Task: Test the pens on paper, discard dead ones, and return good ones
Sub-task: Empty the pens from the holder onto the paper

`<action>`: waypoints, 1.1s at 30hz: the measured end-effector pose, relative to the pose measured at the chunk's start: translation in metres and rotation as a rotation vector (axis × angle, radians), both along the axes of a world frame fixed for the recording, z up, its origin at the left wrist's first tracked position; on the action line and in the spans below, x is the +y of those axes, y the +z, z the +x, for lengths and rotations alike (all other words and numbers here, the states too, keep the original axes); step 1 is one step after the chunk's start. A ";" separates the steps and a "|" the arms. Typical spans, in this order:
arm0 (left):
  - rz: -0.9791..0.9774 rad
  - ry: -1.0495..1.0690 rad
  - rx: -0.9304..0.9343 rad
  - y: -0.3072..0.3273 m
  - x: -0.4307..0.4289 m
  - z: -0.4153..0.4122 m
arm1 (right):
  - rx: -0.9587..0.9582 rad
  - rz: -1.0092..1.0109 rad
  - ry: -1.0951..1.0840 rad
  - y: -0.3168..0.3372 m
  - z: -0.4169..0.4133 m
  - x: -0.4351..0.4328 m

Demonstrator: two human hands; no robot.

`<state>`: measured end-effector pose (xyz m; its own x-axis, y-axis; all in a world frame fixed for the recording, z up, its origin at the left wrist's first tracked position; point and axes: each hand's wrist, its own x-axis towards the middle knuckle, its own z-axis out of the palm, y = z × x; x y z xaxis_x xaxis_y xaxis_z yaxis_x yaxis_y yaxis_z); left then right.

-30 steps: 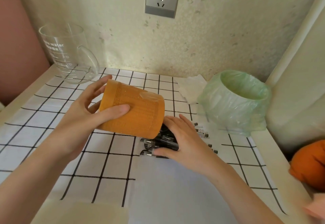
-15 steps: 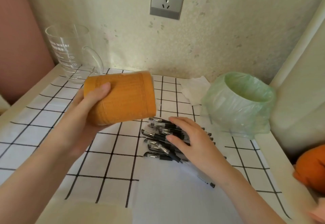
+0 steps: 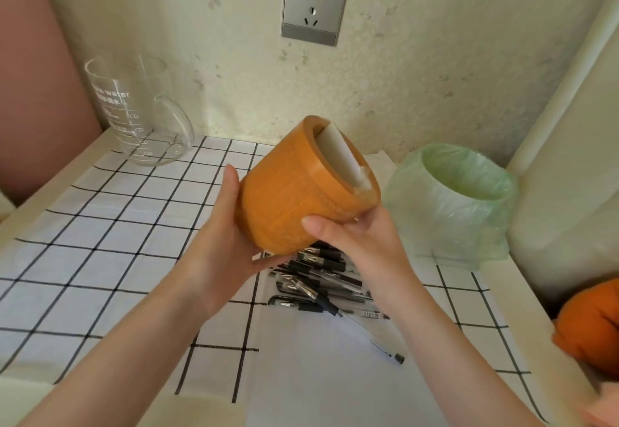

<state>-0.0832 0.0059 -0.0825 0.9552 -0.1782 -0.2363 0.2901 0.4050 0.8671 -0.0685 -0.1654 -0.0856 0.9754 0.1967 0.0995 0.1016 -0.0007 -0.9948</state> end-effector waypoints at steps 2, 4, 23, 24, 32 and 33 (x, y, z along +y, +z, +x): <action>0.258 0.004 -0.048 -0.002 -0.006 0.001 | -0.038 -0.033 -0.094 0.001 0.008 -0.002; 0.604 -0.003 -0.113 -0.007 -0.012 -0.002 | -0.076 -0.076 -0.209 -0.002 0.018 -0.006; 1.404 -0.219 -0.650 -0.045 -0.010 -0.020 | -0.056 -0.280 -0.369 -0.039 0.054 -0.010; 1.404 -0.213 -0.654 -0.045 -0.010 -0.020 | -0.039 -0.299 -0.352 -0.042 0.055 -0.011; 1.396 -0.187 -0.667 -0.049 -0.007 -0.021 | -0.077 -0.577 -0.342 -0.017 0.006 -0.023; 1.395 -0.181 -0.669 -0.049 -0.007 -0.021 | -0.086 -0.613 -0.327 -0.017 -0.003 -0.028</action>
<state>-0.1038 -0.0010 -0.1313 0.9411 -0.3087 0.1377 -0.3351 -0.7987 0.4998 -0.0716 -0.1934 -0.1027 0.9877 -0.0604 0.1443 0.0791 -0.6033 -0.7936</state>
